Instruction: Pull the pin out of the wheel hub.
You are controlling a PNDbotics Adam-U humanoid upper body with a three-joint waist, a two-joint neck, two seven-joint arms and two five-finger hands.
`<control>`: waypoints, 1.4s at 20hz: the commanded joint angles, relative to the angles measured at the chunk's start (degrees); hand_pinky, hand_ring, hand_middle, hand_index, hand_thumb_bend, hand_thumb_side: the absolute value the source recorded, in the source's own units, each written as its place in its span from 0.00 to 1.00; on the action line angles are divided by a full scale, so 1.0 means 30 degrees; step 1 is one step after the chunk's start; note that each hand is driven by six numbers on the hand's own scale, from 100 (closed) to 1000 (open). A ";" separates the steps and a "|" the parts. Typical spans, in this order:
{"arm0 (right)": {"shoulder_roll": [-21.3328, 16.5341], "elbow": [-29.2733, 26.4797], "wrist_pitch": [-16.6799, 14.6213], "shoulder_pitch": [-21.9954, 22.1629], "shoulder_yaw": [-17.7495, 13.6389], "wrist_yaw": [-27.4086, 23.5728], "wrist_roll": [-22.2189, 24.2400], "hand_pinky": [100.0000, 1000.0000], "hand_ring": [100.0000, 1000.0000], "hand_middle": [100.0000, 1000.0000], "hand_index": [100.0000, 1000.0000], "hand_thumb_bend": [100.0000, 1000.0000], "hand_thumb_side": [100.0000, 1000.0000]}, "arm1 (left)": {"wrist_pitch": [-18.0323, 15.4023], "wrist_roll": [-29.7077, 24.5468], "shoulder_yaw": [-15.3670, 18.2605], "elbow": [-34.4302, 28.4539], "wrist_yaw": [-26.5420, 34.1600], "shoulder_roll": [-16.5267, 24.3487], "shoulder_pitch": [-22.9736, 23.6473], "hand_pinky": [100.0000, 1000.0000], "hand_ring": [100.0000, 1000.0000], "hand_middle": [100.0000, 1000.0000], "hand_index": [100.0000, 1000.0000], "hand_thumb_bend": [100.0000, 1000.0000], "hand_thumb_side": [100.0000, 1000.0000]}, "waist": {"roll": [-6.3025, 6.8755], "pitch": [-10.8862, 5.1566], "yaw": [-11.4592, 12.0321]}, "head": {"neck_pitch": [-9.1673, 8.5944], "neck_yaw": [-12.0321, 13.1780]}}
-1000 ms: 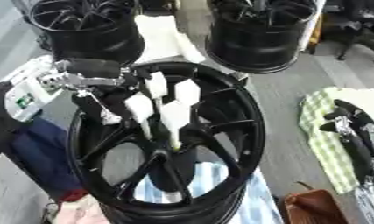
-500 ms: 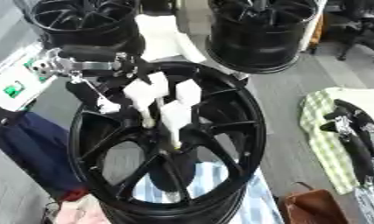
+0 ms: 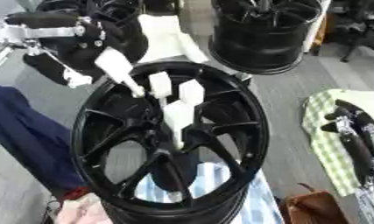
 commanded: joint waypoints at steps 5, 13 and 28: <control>-0.0291 -0.0201 -0.0016 -0.0171 -0.0226 -0.0068 -0.0108 0.63 0.50 0.53 0.82 0.00 0.62 | -0.3116 -0.4141 0.2776 -0.0312 0.0348 0.3283 0.2390 0.09 1.00 0.15 0.44 0.00 0.06 | -0.0071 -0.0169 0.0169 | -0.0048 -0.0070; -0.0188 -0.0219 -0.0008 -0.0142 -0.0292 -0.0091 -0.0174 0.63 0.49 0.53 0.82 0.00 0.62 | -0.1989 -0.4141 0.5396 0.2930 -0.2136 0.4045 0.7201 0.23 1.00 0.27 0.55 0.00 0.05 | -0.0222 -0.0099 0.0162 | -0.0048 -0.0156; -0.0025 -0.0246 0.0019 -0.0080 -0.0362 -0.0093 -0.0222 0.63 0.49 0.53 0.82 0.00 0.62 | -0.0712 -0.2680 0.9188 0.5164 -0.4395 0.1789 1.1174 0.69 1.00 0.82 0.92 0.21 0.79 | -0.0500 -0.0033 0.0459 | -0.0048 -0.0355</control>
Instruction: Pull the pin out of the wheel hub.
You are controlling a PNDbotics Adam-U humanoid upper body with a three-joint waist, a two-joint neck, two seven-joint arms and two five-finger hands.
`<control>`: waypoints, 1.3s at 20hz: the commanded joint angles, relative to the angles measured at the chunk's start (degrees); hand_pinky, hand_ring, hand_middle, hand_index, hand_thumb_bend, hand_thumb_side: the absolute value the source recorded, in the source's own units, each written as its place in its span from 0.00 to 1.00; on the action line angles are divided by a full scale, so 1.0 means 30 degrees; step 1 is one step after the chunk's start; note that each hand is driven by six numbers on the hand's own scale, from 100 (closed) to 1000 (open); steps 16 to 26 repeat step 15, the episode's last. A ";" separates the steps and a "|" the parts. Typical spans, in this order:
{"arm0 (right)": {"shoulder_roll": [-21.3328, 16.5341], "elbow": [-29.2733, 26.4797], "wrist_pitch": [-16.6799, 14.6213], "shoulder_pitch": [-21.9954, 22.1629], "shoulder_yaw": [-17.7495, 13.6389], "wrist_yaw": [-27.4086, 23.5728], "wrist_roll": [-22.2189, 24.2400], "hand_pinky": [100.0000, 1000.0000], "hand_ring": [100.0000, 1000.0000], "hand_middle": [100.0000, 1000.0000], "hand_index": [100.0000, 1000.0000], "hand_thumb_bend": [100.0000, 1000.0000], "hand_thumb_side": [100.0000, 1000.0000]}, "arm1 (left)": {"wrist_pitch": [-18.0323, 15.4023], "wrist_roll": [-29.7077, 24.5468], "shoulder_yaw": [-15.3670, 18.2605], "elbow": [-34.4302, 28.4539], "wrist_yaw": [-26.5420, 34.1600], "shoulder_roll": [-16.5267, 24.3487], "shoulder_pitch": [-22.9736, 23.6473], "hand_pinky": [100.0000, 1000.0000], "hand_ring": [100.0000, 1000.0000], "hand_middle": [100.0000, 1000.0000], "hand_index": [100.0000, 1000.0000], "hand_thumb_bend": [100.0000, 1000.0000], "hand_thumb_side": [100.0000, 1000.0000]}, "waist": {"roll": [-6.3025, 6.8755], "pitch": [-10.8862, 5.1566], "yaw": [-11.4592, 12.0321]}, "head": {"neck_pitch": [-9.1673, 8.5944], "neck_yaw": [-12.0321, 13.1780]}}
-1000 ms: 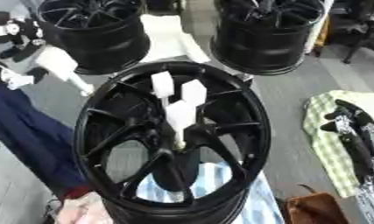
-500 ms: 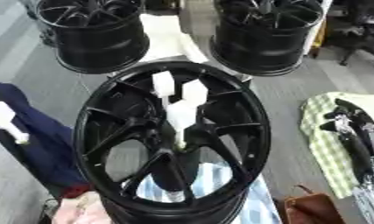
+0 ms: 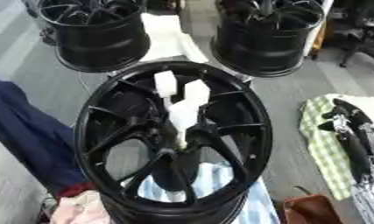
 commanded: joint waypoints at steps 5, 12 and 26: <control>0.0051 -0.0209 0.0010 -0.0042 -0.0268 -0.0137 -0.0140 0.63 0.49 0.53 0.82 0.00 0.62 | -0.1728 -0.1138 0.1633 -0.1725 0.0881 -0.0550 0.0307 0.63 1.00 0.71 0.84 0.00 0.77 | -0.0211 -0.0096 0.0342 | -0.0048 -0.0334; 0.0540 -0.0127 -0.0046 0.0166 -0.0511 -0.0203 -0.0371 0.63 0.49 0.53 0.81 0.00 0.62 | 0.0274 0.1106 0.5287 -0.4389 0.3133 -0.4203 0.0723 0.62 1.00 0.68 0.82 0.00 0.82 | -0.0732 -0.0136 0.0960 | -0.0048 -0.0816; 0.0678 -0.0116 -0.0064 0.0133 -0.0482 -0.0242 -0.0346 0.63 0.49 0.53 0.81 0.00 0.62 | 0.1268 0.2101 0.6905 -0.5302 0.4128 -0.5820 0.0703 0.63 0.97 0.69 0.83 0.00 0.83 | -0.0877 -0.0124 0.0974 | -0.0048 -0.0751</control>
